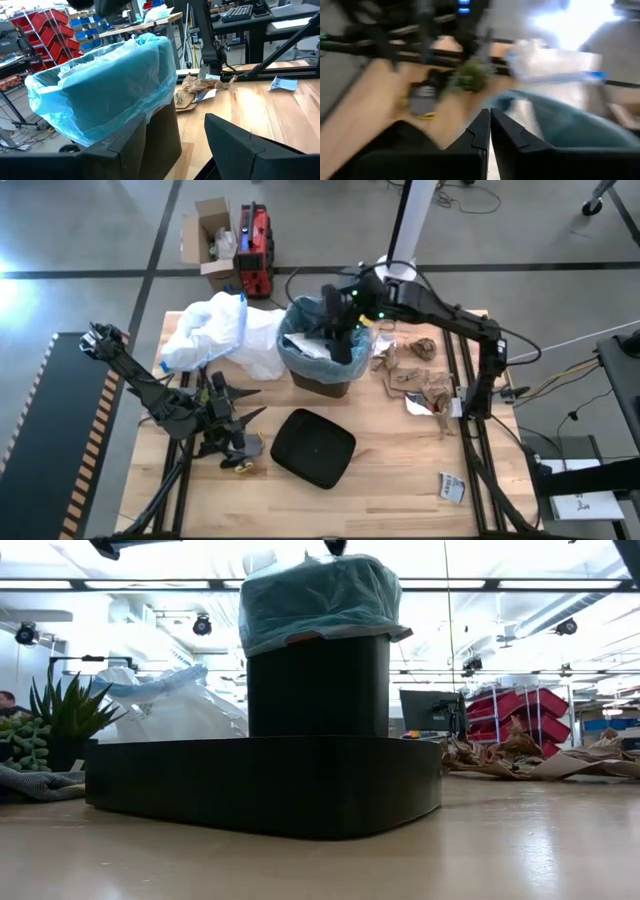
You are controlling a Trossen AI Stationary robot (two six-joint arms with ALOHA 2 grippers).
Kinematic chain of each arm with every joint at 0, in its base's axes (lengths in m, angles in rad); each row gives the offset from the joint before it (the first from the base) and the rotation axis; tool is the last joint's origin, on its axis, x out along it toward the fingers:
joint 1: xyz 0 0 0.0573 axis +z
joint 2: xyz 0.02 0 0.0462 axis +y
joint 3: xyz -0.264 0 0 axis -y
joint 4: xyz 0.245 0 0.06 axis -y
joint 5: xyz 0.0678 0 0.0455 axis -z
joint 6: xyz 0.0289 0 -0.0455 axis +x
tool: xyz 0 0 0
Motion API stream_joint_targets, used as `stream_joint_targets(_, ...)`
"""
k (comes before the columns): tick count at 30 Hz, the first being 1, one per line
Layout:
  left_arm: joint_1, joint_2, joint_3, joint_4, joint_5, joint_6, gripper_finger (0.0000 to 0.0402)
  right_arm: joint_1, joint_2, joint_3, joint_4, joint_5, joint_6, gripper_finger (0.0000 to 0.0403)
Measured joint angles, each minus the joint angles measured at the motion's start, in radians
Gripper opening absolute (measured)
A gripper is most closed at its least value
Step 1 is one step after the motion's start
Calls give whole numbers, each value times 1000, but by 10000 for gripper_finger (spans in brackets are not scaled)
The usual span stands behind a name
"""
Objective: Place trash/remove bag and relplace
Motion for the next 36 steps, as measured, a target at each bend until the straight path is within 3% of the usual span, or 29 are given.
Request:
stream_joint_targets(11,0,8,-3,-5,1,-40,186,-39,128,-2,-152,-24,-9,0)
stream_joint_targets(15,0,9,-3,-9,0,-45,180,-47,115,-2,-189,93,-13,0)
stream_joint_targets(23,0,8,-4,-9,0,-45,180,-8,-65,5,-271,185,-8,9)
stream_joint_targets(31,-2,8,-4,-19,0,-111,198,150,-255,-5,-443,383,87,91)
stream_joint_targets(36,-11,6,-5,-81,0,-211,205,292,-397,-119,-503,562,241,140)
